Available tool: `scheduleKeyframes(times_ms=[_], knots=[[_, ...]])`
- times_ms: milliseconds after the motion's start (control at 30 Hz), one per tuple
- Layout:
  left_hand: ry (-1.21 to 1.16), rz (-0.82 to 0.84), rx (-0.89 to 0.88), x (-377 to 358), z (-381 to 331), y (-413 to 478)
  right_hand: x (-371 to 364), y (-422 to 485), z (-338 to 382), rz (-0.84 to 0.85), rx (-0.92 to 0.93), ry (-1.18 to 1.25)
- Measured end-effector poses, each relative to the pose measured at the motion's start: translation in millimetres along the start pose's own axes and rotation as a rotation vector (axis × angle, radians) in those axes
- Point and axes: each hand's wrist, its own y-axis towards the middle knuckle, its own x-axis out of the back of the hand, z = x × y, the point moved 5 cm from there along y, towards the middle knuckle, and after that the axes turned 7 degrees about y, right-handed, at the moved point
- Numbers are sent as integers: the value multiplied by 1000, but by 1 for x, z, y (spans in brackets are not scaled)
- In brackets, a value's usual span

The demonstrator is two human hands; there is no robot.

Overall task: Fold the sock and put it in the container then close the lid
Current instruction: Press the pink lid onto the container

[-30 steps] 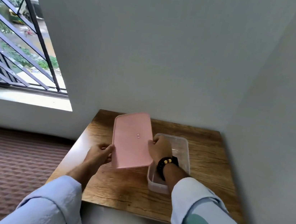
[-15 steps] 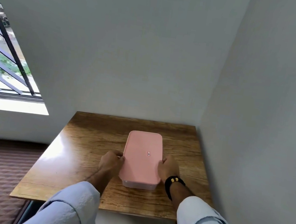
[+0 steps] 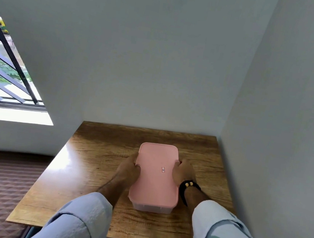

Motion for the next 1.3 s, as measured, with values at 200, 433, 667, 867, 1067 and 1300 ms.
scheduleKeyframes(times_ms=[200, 433, 667, 867, 1067, 1300], knots=[[108, -181, -82, 0, -1, 23, -8, 29, 0, -36, 81, 60], [116, -227, -77, -9, 8, 26, -19, 35, -9, 46, 43, 153], [255, -260, -107, 7, -9, 49, -24, 36, -10, 49, 60, 151], [219, -253, -28, 16, -16, 78, -21, 55, 1, 67, -23, 73], [26, -158, -30, 6, -4, 91, -25, 59, -2, -47, 12, 164], [-165, -97, 42, -2, -3, 105, -28, 64, -6, -9, 25, 197]])
